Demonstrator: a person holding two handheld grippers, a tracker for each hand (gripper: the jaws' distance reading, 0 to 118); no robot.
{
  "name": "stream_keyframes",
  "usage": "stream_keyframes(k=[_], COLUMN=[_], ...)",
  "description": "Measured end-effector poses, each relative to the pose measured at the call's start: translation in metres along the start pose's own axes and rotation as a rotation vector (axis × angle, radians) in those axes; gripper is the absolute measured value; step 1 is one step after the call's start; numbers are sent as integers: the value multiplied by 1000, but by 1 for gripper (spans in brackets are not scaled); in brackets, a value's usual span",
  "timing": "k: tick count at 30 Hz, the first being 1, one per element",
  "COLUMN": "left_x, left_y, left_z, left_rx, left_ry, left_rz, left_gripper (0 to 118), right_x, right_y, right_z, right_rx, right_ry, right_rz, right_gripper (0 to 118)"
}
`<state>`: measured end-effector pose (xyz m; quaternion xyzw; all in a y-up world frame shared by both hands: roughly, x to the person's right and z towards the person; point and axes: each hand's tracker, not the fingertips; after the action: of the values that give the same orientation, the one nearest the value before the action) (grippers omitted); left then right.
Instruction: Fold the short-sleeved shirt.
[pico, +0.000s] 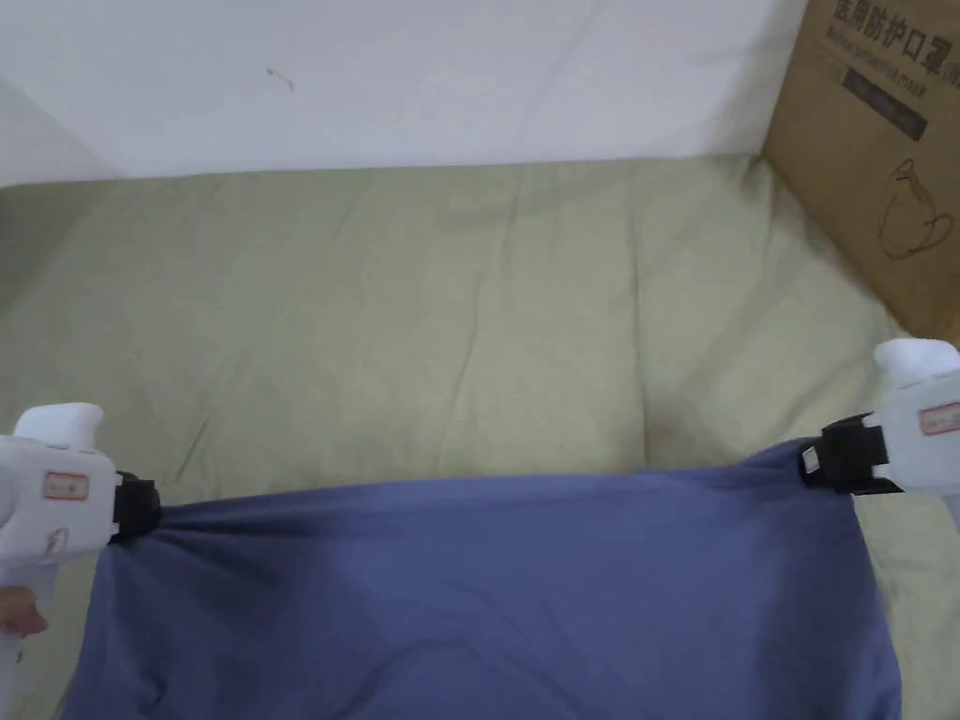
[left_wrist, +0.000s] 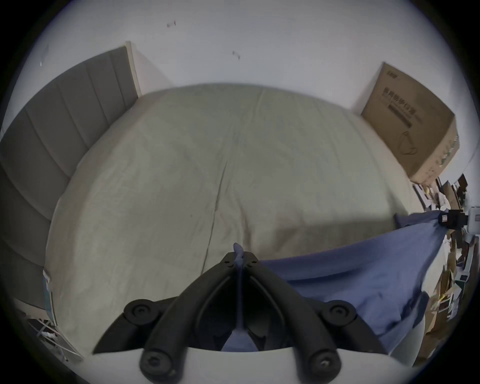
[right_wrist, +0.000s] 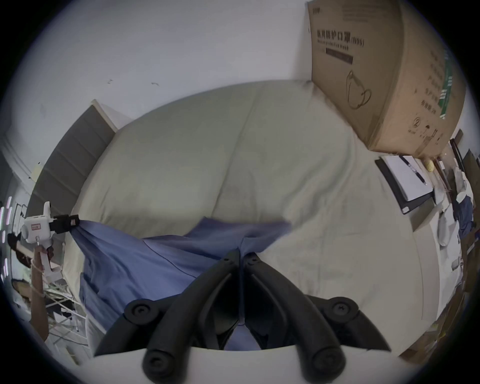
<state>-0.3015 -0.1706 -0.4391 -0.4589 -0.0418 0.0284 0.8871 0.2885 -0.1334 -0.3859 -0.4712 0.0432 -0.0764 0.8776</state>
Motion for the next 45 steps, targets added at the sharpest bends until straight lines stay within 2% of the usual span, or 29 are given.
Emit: stream_keyframes(k=[5, 8, 11, 13, 16, 17, 18, 19, 20, 21, 22, 23, 24, 26, 28, 31, 32, 34, 35, 36, 37, 38, 44, 45], left_x=[-14, -19, -21, -19, -13, -18, -18, -19, -18, -17, -19, -22, -26, -32, -41, -51, -55, -56, -60, -64, -66, -70, -101, -107], left_y=[-55, -99, -146, -173, -204, -211, -217, -222, -228, -229, -229, -227, -225, -222, -222, -222, -223, -227, -231, -234, -237, -241, -255, -256], left_z=[72, 90, 86, 77, 66, 57, 52, 46, 43, 46, 49, 52, 55, 66, 82, 108, 115, 133, 138, 140, 143, 143, 136, 134], left_rx=[31, 1, -65, -122, -134, -155, -177, -174, -163, -121, -110, -108, -110, -121, -76, -15, 5, 31, 55, 69, 80, 89, 115, 114], left_ry=[-30, -28, -6, 0, 7, 24, 55, 59, 72, 100, 79, 63, 43, 24, -9, -33, -36, -94, -137, -165, -184, -193, -224, -232], left_rz=[-15, -15, -11, 11, -46, -56, -53, -68, -89, -93, -85, -53, 1, 68, 117, 197, 232, 298, 339, 379, 427, 473, 570, 612], left_gripper=[0, 0, 0, 0, 0, 2, 12, 25, 31, 34, 39, 54, 72, 97, 98, 98, 98, 94, 79, 58, 31, 7, 5, 9], right_x=[-13, -16, -18, -15, -8, -6, -2, -2, -4, -6, -8, -12, -16, -24, -35, -54, -64, -81, -91, -102, -113, -123, -169, -176], right_y=[-62, -110, -163, -194, -232, -241, -247, -251, -252, -252, -249, -245, -242, -233, -225, -213, -211, -210, -209, -209, -210, -212, -217, -217], right_z=[63, 74, 69, 60, 40, 32, 26, 19, 16, 17, 22, 26, 28, 44, 60, 82, 88, 93, 91, 89, 84, 78, 44, 41], right_rx=[27, -26, -113, -171, -238, -228, -220, -214, -214, -214, -190, -173, -184, -157, -86, 14, 63, 138, 162, 161, 160, 172, 127, 120], right_ry=[24, 26, 6, -10, -71, -39, -8, -23, -33, -24, 20, 48, 27, -1, 1, 1, 5, 20, 16, 9, 13, 21, 134, 147], right_rz=[35, 53, 66, 49, 10, 22, 6, -28, -55, -46, -38, -22, -16, 46, 88, 103, 103, 112, 103, 90, 97, 112, 134, 134], right_gripper=[2, 2, 2, 2, 2, 3, 3, 11, 33, 47, 69, 99, 103, 98, 98, 95, 84, 47, 24, 12, 2, 0, 0, 0])
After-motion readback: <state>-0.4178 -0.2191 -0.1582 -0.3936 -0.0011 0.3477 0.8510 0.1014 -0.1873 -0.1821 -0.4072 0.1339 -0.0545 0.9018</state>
